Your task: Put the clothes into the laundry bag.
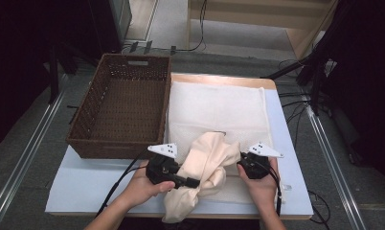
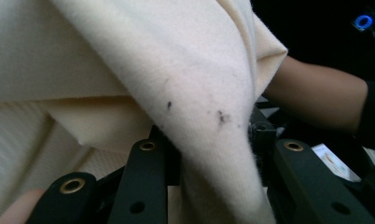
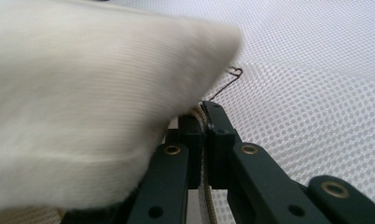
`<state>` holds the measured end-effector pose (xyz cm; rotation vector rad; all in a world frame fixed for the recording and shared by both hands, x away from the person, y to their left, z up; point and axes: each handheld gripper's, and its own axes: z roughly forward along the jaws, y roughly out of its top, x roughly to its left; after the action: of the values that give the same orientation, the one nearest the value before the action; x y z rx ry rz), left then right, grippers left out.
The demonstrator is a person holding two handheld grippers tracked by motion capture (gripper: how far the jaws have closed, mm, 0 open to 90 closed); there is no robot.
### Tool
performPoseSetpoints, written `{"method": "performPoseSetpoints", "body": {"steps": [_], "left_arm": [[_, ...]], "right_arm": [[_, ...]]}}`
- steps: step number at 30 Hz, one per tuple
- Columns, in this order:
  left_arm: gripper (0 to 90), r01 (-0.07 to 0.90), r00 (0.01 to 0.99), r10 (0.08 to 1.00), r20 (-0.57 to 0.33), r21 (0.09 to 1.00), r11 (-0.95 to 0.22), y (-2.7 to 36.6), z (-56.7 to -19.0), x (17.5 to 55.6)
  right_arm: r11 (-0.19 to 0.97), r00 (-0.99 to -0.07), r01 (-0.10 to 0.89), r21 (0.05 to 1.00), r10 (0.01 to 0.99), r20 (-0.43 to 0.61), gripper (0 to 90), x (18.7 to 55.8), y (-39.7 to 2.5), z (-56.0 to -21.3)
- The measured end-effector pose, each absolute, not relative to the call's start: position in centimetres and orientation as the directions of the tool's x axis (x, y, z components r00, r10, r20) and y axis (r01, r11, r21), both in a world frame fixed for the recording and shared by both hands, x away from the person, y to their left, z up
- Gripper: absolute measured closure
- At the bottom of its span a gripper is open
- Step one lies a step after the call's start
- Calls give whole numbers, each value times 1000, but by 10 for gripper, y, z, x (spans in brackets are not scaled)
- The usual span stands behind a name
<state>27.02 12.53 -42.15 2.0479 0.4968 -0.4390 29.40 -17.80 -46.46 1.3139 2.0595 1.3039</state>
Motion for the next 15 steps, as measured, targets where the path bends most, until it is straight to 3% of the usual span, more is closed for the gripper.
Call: {"method": "performPoseSetpoints", "body": {"steps": [7,11,15], "left_arm": [[678,496,837,114,-535,654,-572,110,-442,263],[677,437,848,65,-526,623,-648,102,-446,257],[675,445,842,72,-535,612,-654,100,-448,258]], "right_arm": [[84,-475,494,865,860,188,882,298,-184,-454],[44,-469,453,890,861,195,882,297,-187,-446],[11,-465,410,912,862,199,882,296,-188,-436]]}}
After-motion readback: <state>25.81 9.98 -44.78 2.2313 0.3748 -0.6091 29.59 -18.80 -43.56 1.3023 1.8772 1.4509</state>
